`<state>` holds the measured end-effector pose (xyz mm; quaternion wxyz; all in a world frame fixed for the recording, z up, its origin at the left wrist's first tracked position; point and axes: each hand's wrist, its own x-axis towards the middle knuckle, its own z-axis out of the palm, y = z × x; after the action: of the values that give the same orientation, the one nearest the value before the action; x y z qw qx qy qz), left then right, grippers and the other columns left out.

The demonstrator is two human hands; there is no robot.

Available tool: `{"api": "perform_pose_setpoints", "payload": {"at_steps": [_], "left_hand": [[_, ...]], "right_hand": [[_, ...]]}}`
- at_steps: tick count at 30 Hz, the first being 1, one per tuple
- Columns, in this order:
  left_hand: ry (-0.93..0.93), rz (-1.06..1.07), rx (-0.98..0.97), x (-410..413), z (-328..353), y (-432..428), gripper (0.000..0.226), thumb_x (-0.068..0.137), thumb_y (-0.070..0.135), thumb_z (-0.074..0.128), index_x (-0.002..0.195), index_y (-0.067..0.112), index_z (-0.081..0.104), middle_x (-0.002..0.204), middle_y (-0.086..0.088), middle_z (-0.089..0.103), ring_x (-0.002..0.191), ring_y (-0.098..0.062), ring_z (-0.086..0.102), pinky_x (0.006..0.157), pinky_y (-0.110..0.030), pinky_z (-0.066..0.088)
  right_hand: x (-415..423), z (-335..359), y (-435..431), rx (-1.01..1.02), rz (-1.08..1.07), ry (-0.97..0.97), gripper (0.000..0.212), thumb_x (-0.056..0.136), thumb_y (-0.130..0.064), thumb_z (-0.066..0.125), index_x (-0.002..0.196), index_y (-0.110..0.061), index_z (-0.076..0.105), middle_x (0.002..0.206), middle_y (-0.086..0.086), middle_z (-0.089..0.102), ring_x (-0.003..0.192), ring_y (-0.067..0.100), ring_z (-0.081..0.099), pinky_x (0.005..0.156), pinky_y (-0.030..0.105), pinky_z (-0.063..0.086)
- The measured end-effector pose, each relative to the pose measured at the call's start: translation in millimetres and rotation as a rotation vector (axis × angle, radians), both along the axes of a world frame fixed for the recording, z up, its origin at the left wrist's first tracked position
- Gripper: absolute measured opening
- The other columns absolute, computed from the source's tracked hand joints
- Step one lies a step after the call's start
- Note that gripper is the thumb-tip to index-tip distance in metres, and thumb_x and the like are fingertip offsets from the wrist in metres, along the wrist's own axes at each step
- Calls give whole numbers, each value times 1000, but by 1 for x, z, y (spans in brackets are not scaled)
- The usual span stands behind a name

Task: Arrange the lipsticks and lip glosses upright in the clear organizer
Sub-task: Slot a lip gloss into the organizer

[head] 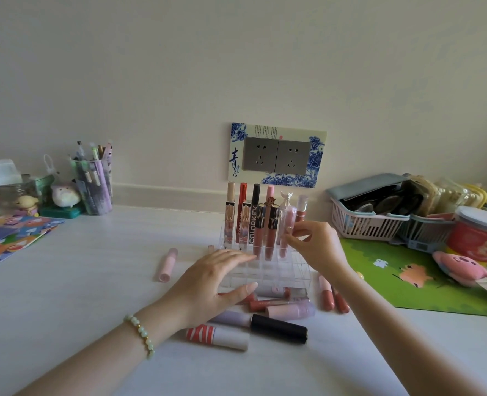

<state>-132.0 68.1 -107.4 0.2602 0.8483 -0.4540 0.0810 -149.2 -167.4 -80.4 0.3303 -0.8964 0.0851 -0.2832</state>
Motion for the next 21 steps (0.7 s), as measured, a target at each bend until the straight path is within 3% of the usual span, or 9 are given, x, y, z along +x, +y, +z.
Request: {"api": "perform_pose_setpoints", "payload": {"at_steps": [2, 3, 5, 6, 7, 10, 14, 19, 21], "left_hand": [[-47, 58, 24, -2, 5, 2, 52, 90, 59, 36, 138, 41, 35, 137, 33, 30, 122, 20, 15, 91, 6, -16], [-58, 92, 22, 0, 5, 3, 51, 89, 62, 34, 136, 42, 38, 134, 34, 32, 122, 20, 17, 92, 4, -17], [-57, 142, -33, 8, 5, 7, 56, 84, 73, 29, 128, 43, 47, 132, 30, 44, 121, 16, 30, 116, -26, 6], [-36, 165, -79, 14, 4, 9, 55, 83, 73, 33, 123, 41, 52, 128, 26, 50, 119, 11, 39, 113, -36, 26], [-4, 200, -132, 23, 4, 11, 47, 85, 66, 42, 120, 37, 56, 122, 22, 55, 114, 7, 45, 106, -37, 37], [87, 371, -211, 51, 9, 16, 32, 83, 41, 64, 113, 30, 62, 112, 15, 63, 109, -5, 52, 98, -32, 42], [202, 550, -89, 69, 13, 13, 30, 77, 45, 68, 101, 26, 65, 99, 11, 65, 99, -13, 56, 73, -29, 45], [260, 626, 88, 81, 6, 1, 28, 76, 46, 65, 94, 25, 69, 96, 11, 66, 97, -13, 58, 88, -29, 45], [294, 654, 109, 85, 6, -2, 27, 75, 44, 64, 89, 22, 71, 92, 12, 69, 94, -14, 59, 86, -28, 44]], "right_hand": [[-1, 2, -2, 1, -14, 2, 18, 79, -27, 71, 93, -17, 73, 81, -5, 72, 64, -1, 59, 64, 18, 49], [-2, 4, -3, -3, -27, 12, 19, 78, -31, 71, 93, -18, 72, 80, -7, 71, 66, 1, 61, 67, 24, 53], [-4, 9, -6, -28, -55, 60, 22, 76, -36, 73, 89, -20, 68, 78, -9, 69, 70, 7, 63, 68, 32, 55], [-6, 12, -7, -46, -62, 86, 22, 75, -37, 74, 85, -19, 66, 77, -8, 67, 71, 9, 63, 68, 33, 55], [-7, 16, -8, -65, -64, 101, 22, 73, -36, 75, 80, -18, 64, 76, -7, 66, 70, 12, 62, 67, 33, 54], [-14, 28, -3, -87, 4, 132, 23, 74, -32, 75, 70, -15, 61, 70, -2, 65, 64, 14, 60, 63, 27, 52], [-19, 31, 24, -101, 211, 239, 17, 77, -29, 72, 74, -17, 61, 71, -5, 64, 58, 4, 57, 52, 9, 46], [-13, 18, 44, -87, 327, 229, 16, 77, -30, 71, 73, -23, 58, 73, -7, 62, 60, 5, 56, 56, 12, 48], [-11, 14, 45, -90, 342, 227, 16, 77, -30, 71, 70, -25, 57, 71, -7, 62, 59, 5, 56, 57, 15, 50]]}}
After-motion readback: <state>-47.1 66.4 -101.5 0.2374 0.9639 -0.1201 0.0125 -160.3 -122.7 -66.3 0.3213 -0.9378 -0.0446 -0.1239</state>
